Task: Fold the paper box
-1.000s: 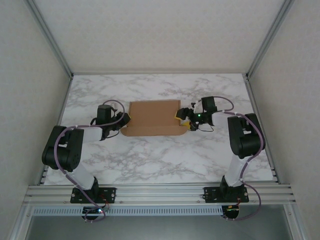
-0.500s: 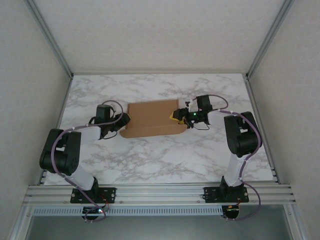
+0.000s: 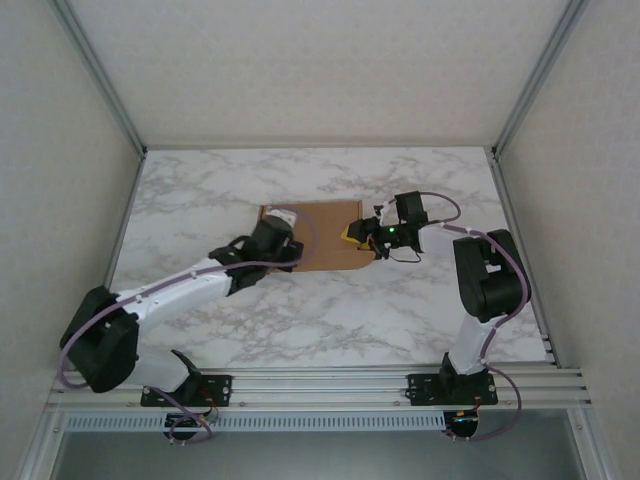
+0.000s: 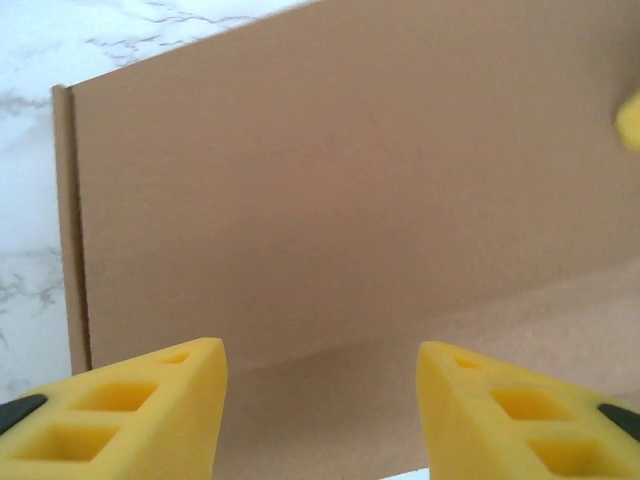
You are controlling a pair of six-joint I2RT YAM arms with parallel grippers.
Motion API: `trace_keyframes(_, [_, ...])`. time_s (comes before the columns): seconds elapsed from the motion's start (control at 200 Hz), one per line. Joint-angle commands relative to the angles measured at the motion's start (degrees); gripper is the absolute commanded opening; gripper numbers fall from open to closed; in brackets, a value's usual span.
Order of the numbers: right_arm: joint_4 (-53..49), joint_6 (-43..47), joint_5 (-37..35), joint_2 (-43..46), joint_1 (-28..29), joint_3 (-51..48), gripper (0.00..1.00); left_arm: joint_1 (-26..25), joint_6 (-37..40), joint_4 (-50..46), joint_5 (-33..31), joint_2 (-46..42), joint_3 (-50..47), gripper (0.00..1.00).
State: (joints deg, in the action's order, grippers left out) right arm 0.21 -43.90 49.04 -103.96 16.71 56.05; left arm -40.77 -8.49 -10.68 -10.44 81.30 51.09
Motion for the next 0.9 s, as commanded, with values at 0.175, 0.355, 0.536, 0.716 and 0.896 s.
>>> trace_keyframes(0.175, [-4.6,0.7,-0.7,3.5,-0.1,-0.5,0.48,-9.1,15.5,-1.4,-21.8,11.9,2.4,0.49])
trace_keyframes(0.355, [-3.0,-0.2,1.5,3.8,0.1,-1.6,0.48,-12.0,18.6,4.3,-34.1,16.5,2.9,0.50])
trace_keyframes(0.536, [-1.7,-1.4,2.8,4.8,0.2,-3.7,0.47,-12.0,26.1,19.8,-39.4,15.2,-3.6,0.55])
trace_keyframes(0.716, [0.0,-3.2,4.0,6.2,0.9,-5.3,0.47,-12.5,38.0,32.9,-30.8,14.1,-10.4,0.56])
trace_keyframes(0.896, [0.1,-4.0,5.8,7.4,1.5,-5.2,0.46,-12.7,48.8,44.1,-23.0,12.5,-17.2,0.58])
